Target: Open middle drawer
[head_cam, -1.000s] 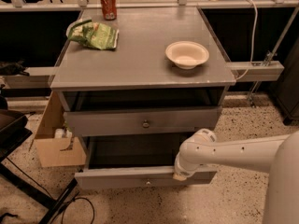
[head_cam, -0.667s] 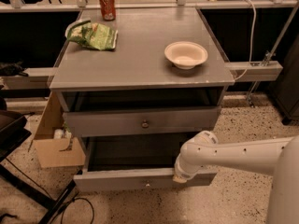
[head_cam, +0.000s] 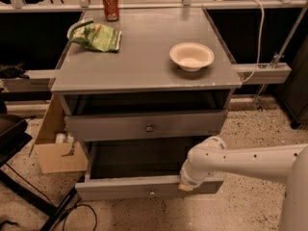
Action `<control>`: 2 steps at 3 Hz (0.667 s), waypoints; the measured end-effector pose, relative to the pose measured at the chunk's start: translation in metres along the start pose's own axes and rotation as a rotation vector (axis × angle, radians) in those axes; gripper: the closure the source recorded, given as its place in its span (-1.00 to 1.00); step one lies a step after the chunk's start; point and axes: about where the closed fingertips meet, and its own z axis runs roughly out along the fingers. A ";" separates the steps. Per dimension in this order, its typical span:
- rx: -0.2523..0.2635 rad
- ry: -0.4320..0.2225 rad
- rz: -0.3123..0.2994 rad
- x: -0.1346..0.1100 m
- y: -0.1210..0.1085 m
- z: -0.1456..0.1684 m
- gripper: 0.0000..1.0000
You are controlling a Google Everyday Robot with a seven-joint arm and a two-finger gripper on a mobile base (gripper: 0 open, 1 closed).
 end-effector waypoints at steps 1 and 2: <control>0.000 0.000 0.000 -0.002 0.000 -0.003 1.00; 0.000 0.000 0.000 -0.002 0.000 -0.003 0.52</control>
Offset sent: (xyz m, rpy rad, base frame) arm 0.0000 0.0011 0.0028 0.0000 0.0000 0.0000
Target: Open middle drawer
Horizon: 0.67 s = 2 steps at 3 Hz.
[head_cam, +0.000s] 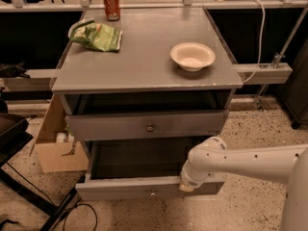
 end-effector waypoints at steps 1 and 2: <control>0.000 0.000 0.000 0.000 0.000 0.000 0.06; 0.000 0.000 0.000 0.000 0.000 0.000 -0.39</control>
Offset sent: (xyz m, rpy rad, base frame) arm 0.0000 0.0000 0.0000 0.0000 0.0000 0.0000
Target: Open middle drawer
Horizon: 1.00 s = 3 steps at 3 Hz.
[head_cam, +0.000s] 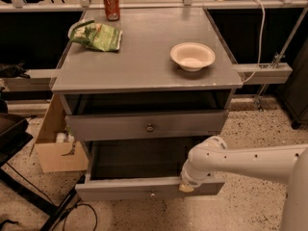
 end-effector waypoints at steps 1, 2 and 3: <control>0.000 0.000 0.000 0.000 0.000 0.000 -0.87; 0.000 0.000 0.000 0.000 0.000 0.000 -1.00; -0.001 0.001 0.000 0.000 0.000 0.000 -1.00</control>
Offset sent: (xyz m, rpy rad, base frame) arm 0.0000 0.0000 0.0000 0.0000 0.0000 0.0000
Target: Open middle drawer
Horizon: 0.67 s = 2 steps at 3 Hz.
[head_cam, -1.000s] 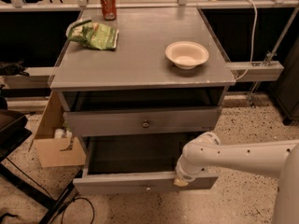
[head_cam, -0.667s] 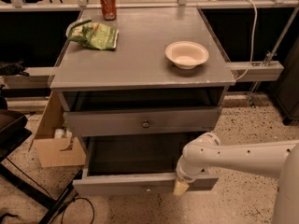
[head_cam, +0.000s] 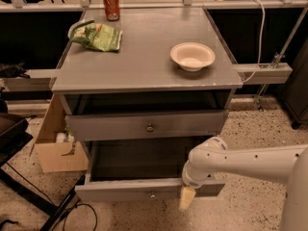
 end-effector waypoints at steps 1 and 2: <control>-0.062 0.048 -0.017 0.005 0.012 0.011 -0.61; -0.147 0.118 -0.021 0.019 0.043 0.019 -0.15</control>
Offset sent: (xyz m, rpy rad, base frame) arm -0.0989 -0.0121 -0.0340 -0.1538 0.3103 0.0747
